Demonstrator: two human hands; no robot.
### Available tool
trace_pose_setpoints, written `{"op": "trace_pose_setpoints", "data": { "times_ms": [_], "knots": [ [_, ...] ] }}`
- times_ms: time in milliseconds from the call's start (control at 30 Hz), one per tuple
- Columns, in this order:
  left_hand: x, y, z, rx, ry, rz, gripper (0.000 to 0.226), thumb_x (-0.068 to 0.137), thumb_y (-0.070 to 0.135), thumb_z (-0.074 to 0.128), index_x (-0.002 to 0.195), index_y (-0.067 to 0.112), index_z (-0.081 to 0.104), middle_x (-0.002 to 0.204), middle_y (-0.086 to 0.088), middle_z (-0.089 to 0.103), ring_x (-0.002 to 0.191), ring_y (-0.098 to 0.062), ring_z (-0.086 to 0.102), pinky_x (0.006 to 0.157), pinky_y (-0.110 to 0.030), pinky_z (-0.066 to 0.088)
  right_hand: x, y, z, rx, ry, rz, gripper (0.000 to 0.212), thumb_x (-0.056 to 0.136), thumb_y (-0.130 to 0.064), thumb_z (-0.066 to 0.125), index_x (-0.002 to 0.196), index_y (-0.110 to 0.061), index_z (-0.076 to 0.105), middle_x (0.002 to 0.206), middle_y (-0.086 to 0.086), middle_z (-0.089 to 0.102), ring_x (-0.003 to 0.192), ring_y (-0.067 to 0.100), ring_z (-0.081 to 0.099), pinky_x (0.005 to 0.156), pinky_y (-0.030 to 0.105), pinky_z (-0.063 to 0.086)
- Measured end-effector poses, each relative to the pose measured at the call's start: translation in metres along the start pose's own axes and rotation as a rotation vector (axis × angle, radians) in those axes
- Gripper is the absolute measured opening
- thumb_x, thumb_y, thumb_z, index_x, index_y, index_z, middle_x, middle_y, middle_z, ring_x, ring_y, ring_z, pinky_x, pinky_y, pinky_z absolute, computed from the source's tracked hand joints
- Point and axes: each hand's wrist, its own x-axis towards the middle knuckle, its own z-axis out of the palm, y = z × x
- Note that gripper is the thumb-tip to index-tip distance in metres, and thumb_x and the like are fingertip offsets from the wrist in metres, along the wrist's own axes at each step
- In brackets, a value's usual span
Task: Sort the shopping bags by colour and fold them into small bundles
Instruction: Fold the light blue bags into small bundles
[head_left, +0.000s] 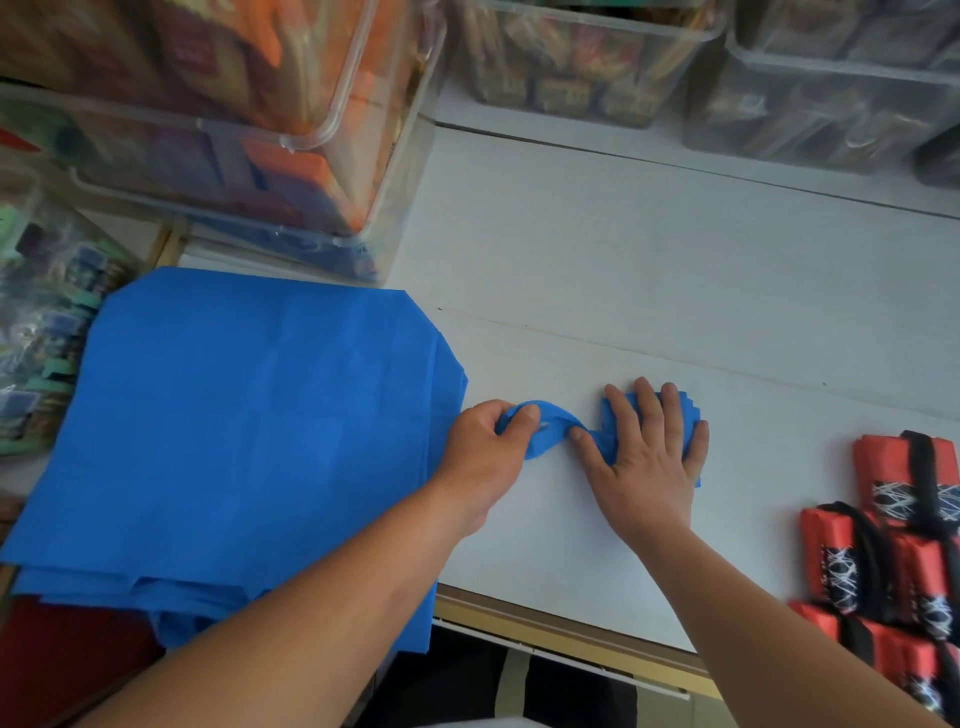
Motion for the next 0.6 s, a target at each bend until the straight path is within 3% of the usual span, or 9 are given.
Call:
{"op": "trace_pose_setpoints", "data": {
  "times_ms": [100, 200, 333, 500, 600],
  "knots": [
    [0.002, 0.009, -0.002, -0.127, -0.004, 0.017, 0.032, 0.097, 0.035, 0.066, 0.09, 0.004, 0.068, 0.075, 0.003, 0.072, 0.071, -0.017, 0.063, 0.073, -0.033, 0.049, 0.0, -0.001, -0.001, 0.037, -0.018, 0.006, 0.07, 0.096, -0.076, 0.019, 0.156, -0.041, 0.024, 0.169, -0.011, 0.006, 0.153, 0.008, -0.021, 0.122, 0.048, -0.018],
    [0.001, 0.012, 0.0, -0.097, 0.012, 0.071, 0.026, 0.102, 0.028, 0.06, 0.093, 0.005, 0.065, 0.077, -0.002, 0.075, 0.071, -0.014, 0.072, 0.07, -0.022, 0.053, 0.0, -0.001, -0.006, 0.041, -0.057, 0.003, 0.077, 0.092, -0.081, 0.015, 0.157, -0.04, 0.022, 0.169, -0.011, 0.003, 0.152, 0.007, -0.024, 0.122, 0.048, -0.019],
    [0.001, 0.006, -0.001, -0.029, 0.01, 0.091, 0.022, 0.106, 0.026, 0.052, 0.096, 0.008, 0.06, 0.064, -0.003, 0.058, 0.058, -0.012, 0.066, 0.055, -0.018, 0.047, 0.0, -0.001, -0.007, -0.004, -0.048, -0.009, 0.089, 0.085, -0.09, 0.013, 0.157, -0.039, 0.02, 0.168, -0.01, 0.003, 0.152, 0.009, -0.023, 0.122, 0.05, -0.017],
    [0.001, 0.002, 0.006, -0.015, -0.024, 0.063, 0.02, 0.104, 0.035, 0.054, 0.093, 0.022, 0.065, 0.069, 0.001, 0.051, 0.063, -0.011, 0.05, 0.061, -0.027, 0.047, 0.0, -0.004, -0.003, -0.019, -0.015, -0.003, 0.095, 0.079, -0.097, 0.016, 0.156, -0.041, 0.02, 0.167, -0.01, 0.006, 0.154, 0.012, -0.02, 0.122, 0.049, -0.019],
    [0.002, 0.0, 0.003, 0.026, -0.007, 0.025, 0.023, 0.104, 0.034, 0.055, 0.093, 0.017, 0.065, 0.07, 0.001, 0.053, 0.056, -0.006, 0.053, 0.054, -0.016, 0.046, 0.0, -0.004, -0.001, -0.04, 0.006, 0.004, 0.086, 0.086, -0.09, 0.014, 0.155, -0.04, 0.024, 0.166, -0.01, 0.009, 0.155, 0.013, -0.017, 0.123, 0.051, -0.014]
  ]
}}
